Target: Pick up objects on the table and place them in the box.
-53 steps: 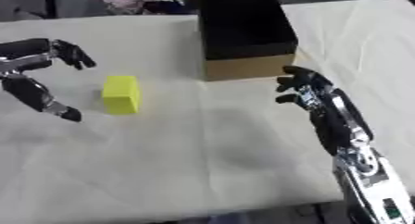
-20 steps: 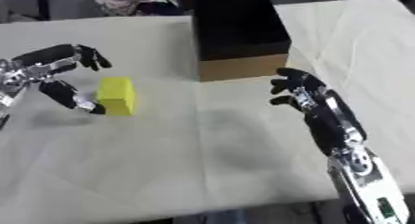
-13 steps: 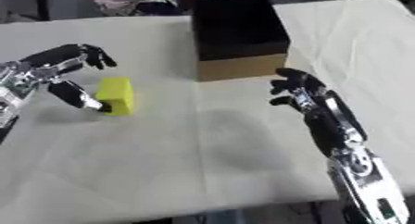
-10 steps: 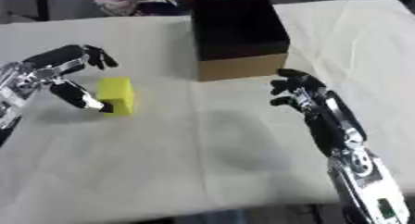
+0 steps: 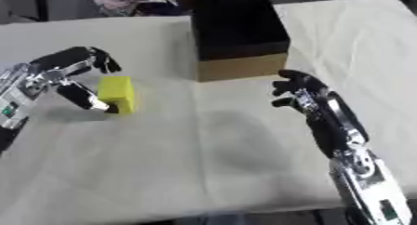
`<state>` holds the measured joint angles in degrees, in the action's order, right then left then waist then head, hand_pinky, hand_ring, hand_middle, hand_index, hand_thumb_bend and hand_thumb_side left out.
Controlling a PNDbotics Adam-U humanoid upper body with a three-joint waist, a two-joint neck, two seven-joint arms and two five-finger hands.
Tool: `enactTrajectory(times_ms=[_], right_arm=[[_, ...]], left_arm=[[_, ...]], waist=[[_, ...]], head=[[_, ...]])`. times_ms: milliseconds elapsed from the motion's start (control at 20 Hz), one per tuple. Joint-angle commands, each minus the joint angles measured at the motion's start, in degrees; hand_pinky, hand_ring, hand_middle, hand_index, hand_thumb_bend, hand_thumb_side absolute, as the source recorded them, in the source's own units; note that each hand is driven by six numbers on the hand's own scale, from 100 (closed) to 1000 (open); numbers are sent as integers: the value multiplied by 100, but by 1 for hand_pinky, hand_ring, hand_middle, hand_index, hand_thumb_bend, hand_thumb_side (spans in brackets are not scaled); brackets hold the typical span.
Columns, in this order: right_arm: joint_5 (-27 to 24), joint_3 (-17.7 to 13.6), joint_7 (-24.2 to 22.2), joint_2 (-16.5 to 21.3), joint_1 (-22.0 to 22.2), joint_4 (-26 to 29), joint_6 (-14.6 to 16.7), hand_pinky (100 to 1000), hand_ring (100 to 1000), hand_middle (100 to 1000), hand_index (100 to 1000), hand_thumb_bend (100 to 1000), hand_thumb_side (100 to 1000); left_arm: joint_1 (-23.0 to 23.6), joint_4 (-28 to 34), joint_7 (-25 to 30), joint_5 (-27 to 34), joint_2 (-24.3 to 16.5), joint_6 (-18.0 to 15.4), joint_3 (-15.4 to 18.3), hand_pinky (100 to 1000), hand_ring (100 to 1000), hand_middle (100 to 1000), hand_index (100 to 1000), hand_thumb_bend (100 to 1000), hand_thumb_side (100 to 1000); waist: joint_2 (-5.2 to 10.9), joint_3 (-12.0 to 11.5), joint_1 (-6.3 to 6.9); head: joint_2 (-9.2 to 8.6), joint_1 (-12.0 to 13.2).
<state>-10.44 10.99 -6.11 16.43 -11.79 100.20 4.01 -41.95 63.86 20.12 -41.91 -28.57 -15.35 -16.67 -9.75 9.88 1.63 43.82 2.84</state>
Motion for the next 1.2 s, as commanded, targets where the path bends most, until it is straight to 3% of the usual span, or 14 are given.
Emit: enactTrajectory(times_ms=[50, 700, 1200], right_arm=[[12, -7, -25, 16, -50, 57, 6, 667, 856, 563, 831, 100, 709], [24, -6, -26, 13, -50, 40, 4, 668, 856, 563, 832, 100, 715], [29, 0, -28, 22, -42, 35, 4, 668, 856, 562, 832, 100, 717]], left_arm=[[-118, -26, -11, -95, -55, 1, 53, 730, 628, 592, 753, 711, 377], [-112, 2, -156, -160, -92, 46, 87, 667, 477, 372, 578, 665, 291], [-233, 548, -299, 266, -282, 182, 89, 653, 450, 325, 532, 632, 235]], waist=[[86, 7, -4], [84, -3, 7], [99, -16, 0]], head=[[29, -2], [29, -38], [29, -94]])
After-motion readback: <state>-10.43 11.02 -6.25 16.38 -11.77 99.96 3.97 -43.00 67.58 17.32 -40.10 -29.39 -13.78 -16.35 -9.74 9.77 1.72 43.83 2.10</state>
